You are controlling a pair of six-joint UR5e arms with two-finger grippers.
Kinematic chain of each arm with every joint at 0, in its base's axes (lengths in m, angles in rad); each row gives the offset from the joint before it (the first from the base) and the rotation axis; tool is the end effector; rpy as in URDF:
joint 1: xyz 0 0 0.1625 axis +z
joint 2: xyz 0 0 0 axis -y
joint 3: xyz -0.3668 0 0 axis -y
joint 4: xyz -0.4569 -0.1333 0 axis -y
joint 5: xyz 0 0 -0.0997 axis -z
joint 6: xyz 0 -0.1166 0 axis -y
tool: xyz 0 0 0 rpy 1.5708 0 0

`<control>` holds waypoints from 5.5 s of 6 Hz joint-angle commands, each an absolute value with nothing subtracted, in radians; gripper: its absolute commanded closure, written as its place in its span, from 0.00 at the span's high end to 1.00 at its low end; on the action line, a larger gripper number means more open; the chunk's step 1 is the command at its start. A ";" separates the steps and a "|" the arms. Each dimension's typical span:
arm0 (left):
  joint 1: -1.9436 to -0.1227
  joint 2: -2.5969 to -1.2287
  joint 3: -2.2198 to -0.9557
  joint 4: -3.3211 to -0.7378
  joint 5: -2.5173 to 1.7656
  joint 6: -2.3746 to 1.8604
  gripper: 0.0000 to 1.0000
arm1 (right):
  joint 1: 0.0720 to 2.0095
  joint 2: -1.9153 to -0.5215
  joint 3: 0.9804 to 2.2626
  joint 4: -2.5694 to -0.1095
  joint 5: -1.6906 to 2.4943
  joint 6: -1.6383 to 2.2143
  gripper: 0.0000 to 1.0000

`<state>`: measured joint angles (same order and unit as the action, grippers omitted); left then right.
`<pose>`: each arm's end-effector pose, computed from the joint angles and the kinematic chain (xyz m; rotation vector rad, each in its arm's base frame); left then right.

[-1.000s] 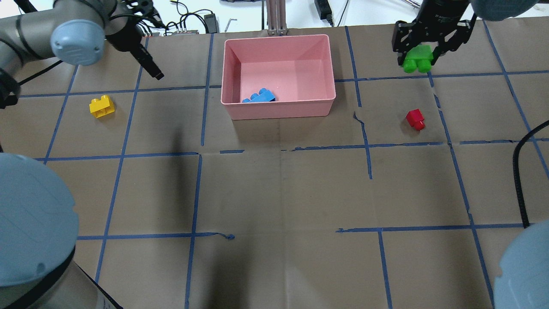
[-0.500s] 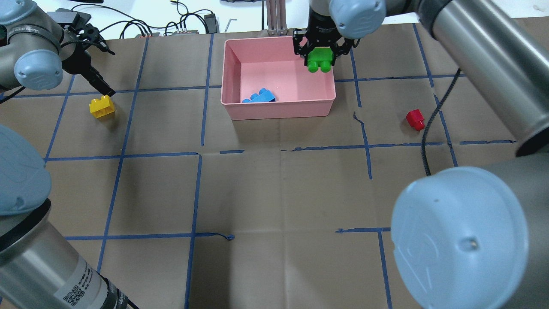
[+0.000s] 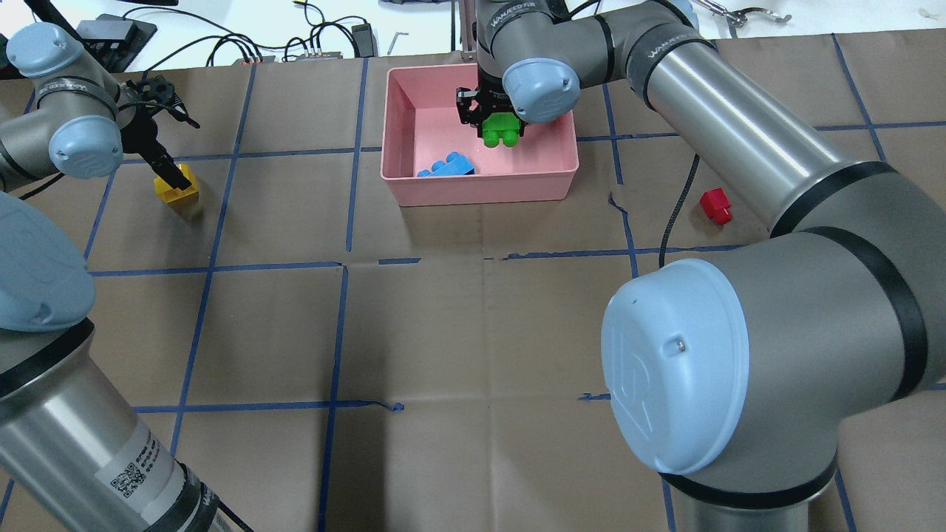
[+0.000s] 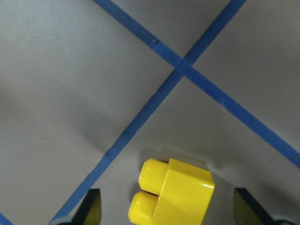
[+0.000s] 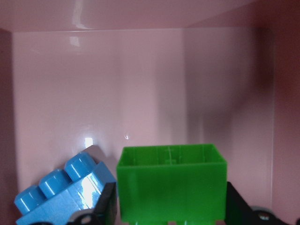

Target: Put all blocks into box

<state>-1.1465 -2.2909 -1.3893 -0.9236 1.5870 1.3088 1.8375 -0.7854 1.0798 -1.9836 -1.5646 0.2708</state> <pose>0.1873 -0.7338 0.0988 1.3029 2.7545 -0.0884 0.3426 -0.7454 0.1853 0.0058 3.0993 -0.1746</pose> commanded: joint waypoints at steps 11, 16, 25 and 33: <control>-1.625 -2.103 -1.382 -1.104 1.601 0.590 0.31 | 1.367 -1.190 1.499 -1.898 -1.623 -0.286 0.99; -1.769 -2.237 -1.318 -0.939 1.486 0.147 0.99 | 1.341 -1.026 1.635 -2.101 -1.621 -0.620 0.99; -1.594 -1.621 -1.526 -1.587 1.543 0.143 1.00 | 1.339 -1.031 1.617 -2.152 -1.624 -0.439 0.22; -1.601 -1.599 -1.450 -1.675 1.588 0.009 1.00 | 1.796 -0.901 1.101 -1.840 -1.508 0.484 0.23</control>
